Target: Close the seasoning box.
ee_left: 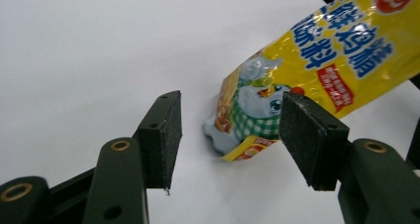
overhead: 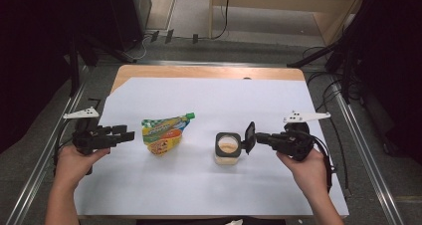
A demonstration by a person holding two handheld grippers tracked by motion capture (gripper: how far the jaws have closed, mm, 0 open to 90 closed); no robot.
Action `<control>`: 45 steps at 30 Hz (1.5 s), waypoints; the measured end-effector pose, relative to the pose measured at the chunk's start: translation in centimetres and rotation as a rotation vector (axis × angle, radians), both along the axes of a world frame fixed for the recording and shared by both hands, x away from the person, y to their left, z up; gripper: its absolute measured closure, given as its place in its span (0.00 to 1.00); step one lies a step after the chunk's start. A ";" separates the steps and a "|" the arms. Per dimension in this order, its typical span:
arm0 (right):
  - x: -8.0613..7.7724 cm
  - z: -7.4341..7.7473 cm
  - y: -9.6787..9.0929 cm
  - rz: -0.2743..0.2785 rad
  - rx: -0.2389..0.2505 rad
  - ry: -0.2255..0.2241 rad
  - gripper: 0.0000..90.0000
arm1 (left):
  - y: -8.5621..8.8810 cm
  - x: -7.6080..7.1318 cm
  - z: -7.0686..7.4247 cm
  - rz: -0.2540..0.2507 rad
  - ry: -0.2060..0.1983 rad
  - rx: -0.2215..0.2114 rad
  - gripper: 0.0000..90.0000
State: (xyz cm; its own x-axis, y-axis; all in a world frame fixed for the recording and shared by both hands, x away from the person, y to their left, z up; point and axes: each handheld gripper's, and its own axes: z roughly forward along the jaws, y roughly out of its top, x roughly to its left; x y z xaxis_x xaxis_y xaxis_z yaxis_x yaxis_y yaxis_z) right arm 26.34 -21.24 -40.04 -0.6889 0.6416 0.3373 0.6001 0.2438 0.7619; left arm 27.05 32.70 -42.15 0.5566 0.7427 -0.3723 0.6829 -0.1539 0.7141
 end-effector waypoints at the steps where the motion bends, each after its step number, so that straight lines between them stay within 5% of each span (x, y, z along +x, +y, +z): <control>1: 0.0 0.0 0.1 -0.001 -0.003 0.000 1.00 | 0.0 0.0 -0.1 0.006 0.001 -0.002 0.48; 5: 0.0 -0.1 0.2 0.002 0.000 0.003 1.00 | -0.2 0.0 0.1 -0.002 -0.022 -0.007 0.48; 24: 0.1 -1.1 2.5 0.045 0.024 0.014 1.00 | -1.2 0.5 -0.2 -0.002 -0.007 0.008 0.48; 45: 0.1 -2.4 5.8 0.124 -0.025 0.028 1.00 | -2.0 0.7 -0.2 -0.013 -0.005 0.022 0.48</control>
